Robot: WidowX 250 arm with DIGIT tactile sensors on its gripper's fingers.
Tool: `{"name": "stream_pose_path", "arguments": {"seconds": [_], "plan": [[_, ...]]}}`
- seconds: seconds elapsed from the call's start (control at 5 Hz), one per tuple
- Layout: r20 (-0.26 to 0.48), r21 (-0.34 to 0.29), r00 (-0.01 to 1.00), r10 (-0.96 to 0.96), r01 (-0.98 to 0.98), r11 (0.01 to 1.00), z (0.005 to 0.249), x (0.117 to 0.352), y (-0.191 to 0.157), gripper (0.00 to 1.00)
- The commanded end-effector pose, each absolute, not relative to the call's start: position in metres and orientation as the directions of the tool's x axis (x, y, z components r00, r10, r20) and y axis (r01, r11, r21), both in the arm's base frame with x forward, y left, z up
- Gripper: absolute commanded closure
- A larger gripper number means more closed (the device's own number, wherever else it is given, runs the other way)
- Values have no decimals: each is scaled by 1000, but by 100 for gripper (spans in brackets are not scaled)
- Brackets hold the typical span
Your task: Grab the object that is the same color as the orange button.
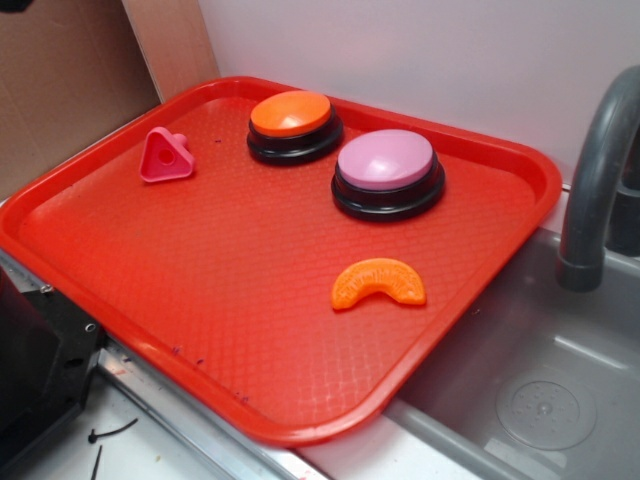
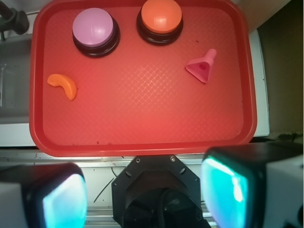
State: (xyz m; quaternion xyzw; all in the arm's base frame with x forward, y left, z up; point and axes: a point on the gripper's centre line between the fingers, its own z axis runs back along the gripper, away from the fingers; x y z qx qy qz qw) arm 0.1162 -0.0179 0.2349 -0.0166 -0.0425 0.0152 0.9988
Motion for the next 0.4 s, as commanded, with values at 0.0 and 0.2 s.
{"name": "stream_pose_path", "arguments": {"seconds": [0.0,0.2], "plan": [[84,-35,996,32,-29,999,235,116,-18,0],[96,10,992,-79,78,997,227,131,-26,0]]}}
